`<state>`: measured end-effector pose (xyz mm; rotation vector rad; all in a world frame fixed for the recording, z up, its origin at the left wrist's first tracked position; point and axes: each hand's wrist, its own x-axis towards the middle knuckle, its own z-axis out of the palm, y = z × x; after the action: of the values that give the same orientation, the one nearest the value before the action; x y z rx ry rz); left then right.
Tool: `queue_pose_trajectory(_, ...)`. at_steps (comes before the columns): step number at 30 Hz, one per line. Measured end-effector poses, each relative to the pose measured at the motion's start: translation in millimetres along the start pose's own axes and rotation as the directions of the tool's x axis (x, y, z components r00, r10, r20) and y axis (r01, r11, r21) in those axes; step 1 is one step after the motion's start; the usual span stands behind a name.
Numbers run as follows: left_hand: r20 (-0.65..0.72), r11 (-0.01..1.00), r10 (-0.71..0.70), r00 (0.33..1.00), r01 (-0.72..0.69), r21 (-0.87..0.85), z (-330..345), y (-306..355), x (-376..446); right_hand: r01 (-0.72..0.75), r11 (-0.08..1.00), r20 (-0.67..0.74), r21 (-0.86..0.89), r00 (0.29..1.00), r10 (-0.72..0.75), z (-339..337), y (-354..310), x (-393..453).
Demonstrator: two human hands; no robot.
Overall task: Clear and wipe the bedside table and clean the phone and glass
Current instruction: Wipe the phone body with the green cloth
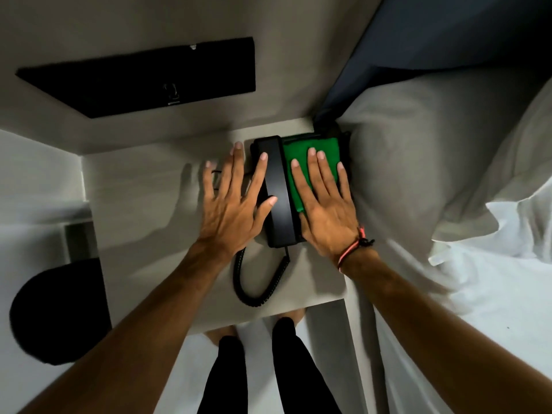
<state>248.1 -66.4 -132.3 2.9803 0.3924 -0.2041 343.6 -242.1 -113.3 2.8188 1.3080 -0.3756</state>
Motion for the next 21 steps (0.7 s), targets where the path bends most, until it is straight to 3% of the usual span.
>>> queue_pose_trajectory(11,-0.035,0.999,-0.032,0.999,0.031,-0.022,9.1,0.1,-2.5,-0.087,0.983,-0.037,0.163,0.995,0.095,14.0,-16.8,-75.7)
queue_pose_trajectory(18,-0.027,1.000,-0.005,1.000,0.005,-0.024,10.7,-11.6,-17.2,-0.164,0.942,0.038,0.292,0.986,0.161,11.6,-25.9,-120.7)
queue_pose_trajectory(20,-0.022,1.000,-0.009,1.000,0.008,-0.026,12.7,-15.5,-22.8,-0.275,0.873,0.079,0.402,0.961,0.267,11.3,-24.3,-136.7)
queue_pose_trajectory(21,-0.023,1.000,-0.009,1.000,0.009,-0.026,13.8,-18.0,-25.2,-0.368,0.782,0.109,0.503,0.925,0.365,6.1,-25.7,-141.0)
